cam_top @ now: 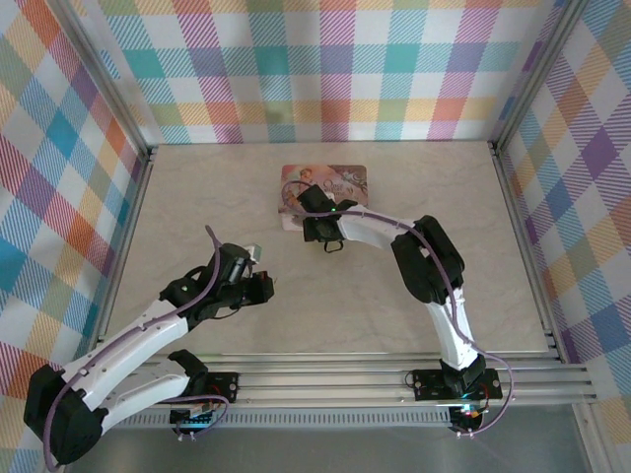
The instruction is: Unlock a padlock with a key
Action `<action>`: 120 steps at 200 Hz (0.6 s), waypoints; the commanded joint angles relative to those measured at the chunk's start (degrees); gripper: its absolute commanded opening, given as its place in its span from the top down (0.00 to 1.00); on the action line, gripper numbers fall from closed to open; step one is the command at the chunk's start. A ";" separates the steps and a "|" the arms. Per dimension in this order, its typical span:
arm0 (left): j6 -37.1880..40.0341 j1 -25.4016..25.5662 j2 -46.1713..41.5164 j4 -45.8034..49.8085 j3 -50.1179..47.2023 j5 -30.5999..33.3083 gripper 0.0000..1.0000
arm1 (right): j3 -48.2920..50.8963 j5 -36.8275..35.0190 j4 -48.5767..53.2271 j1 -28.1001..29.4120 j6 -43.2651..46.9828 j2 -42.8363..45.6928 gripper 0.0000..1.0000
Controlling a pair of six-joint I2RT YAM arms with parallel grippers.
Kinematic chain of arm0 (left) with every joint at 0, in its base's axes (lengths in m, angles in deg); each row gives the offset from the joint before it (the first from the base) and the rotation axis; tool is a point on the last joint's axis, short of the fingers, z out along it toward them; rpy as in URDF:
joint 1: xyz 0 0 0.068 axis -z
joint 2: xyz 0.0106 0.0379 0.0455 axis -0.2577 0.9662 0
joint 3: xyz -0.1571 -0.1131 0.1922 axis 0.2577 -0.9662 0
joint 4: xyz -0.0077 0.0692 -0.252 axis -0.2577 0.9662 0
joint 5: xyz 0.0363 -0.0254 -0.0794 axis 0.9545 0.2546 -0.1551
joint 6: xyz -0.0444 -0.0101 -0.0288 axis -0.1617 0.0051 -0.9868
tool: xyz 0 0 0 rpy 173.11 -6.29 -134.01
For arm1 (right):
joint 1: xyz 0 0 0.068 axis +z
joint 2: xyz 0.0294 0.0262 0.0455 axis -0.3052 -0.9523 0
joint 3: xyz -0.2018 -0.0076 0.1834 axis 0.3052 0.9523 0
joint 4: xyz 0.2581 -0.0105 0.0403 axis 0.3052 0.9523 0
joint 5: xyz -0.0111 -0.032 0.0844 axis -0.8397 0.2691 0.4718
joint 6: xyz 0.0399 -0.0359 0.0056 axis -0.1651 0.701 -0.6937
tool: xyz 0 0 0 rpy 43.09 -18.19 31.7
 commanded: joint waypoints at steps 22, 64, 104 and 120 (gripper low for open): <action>0.02 -0.99 -3.41 1.52 -1.70 -0.07 1.00 | -1.68 -3.05 -0.86 0.43 -1.22 -1.02 0.41; -1.04 -1.08 -6.51 2.01 -3.44 0.45 1.00 | -2.14 -4.04 -2.33 0.33 -0.24 -0.90 0.48; -1.70 -1.16 -8.23 2.45 -4.38 0.81 1.00 | -2.25 -5.16 -3.74 0.31 0.70 -1.07 0.55; -1.68 -1.16 -8.54 2.68 -4.54 1.09 1.00 | -2.25 -5.36 -3.95 0.32 1.27 -1.04 0.59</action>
